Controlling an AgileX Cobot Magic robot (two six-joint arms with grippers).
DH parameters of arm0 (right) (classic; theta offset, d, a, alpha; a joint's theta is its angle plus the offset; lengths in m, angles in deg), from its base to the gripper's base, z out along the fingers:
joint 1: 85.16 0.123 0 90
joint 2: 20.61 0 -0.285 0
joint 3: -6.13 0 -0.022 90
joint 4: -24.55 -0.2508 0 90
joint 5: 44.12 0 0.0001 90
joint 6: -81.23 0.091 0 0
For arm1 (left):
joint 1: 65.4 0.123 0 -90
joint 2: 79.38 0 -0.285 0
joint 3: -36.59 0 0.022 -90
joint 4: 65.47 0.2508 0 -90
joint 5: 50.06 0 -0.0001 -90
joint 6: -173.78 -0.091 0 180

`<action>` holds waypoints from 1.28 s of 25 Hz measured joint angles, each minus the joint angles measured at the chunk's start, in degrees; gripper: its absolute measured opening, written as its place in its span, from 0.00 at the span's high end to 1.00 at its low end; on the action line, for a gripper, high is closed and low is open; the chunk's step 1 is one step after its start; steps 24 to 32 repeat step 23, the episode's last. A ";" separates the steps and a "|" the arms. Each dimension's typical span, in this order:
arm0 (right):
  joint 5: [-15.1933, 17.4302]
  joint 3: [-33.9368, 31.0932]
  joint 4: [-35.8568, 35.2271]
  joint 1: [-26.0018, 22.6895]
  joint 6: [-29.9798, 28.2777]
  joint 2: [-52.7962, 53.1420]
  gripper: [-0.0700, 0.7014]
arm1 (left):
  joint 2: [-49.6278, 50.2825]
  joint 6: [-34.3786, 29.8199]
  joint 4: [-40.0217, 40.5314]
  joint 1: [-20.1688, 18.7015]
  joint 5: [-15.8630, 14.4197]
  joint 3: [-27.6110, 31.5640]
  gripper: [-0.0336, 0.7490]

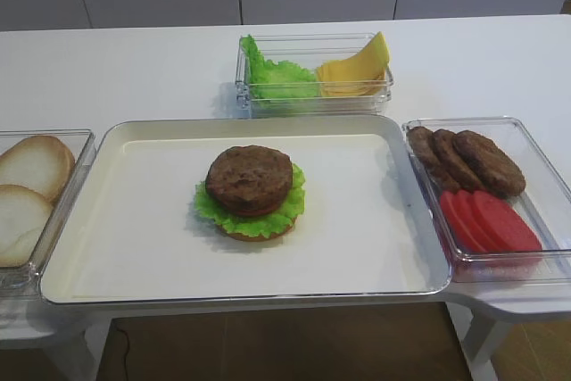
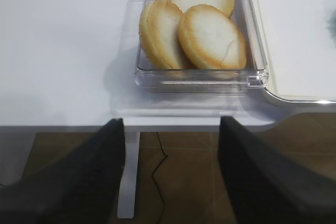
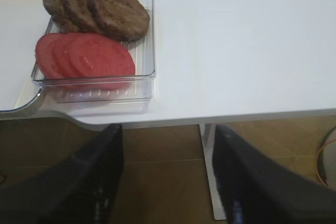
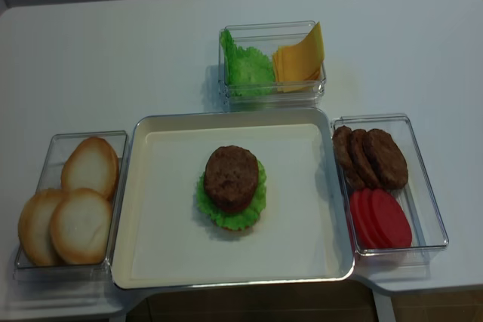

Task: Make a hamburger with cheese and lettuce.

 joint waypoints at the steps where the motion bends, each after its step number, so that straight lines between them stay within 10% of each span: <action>1: 0.00 0.00 0.00 -0.47 0.00 0.00 0.36 | 0.00 0.00 0.00 0.00 0.00 0.00 0.42; 32: -0.04 0.00 0.00 -0.83 -0.11 0.53 0.36 | 0.00 0.00 0.00 0.00 0.00 0.00 0.42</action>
